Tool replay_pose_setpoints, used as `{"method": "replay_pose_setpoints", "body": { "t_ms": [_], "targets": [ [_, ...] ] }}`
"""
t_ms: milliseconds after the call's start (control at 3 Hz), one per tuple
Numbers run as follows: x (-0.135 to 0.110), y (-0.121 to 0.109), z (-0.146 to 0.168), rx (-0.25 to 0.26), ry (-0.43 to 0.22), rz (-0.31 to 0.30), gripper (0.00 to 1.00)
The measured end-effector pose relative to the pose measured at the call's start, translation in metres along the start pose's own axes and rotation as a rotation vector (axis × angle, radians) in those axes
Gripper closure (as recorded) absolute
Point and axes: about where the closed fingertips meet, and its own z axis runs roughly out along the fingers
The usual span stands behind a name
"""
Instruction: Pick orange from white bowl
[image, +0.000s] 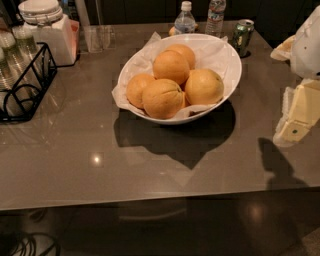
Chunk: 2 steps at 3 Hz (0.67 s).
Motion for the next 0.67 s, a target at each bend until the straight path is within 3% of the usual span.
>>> {"method": "replay_pose_setpoints", "body": {
  "t_ms": [333,667],
  "targets": [
    [0.000,0.000,0.000,0.000,0.000,0.000,0.00],
    [-0.017,-0.007,0.003,-0.012,-0.023,-0.037,0.00]
  ]
}}
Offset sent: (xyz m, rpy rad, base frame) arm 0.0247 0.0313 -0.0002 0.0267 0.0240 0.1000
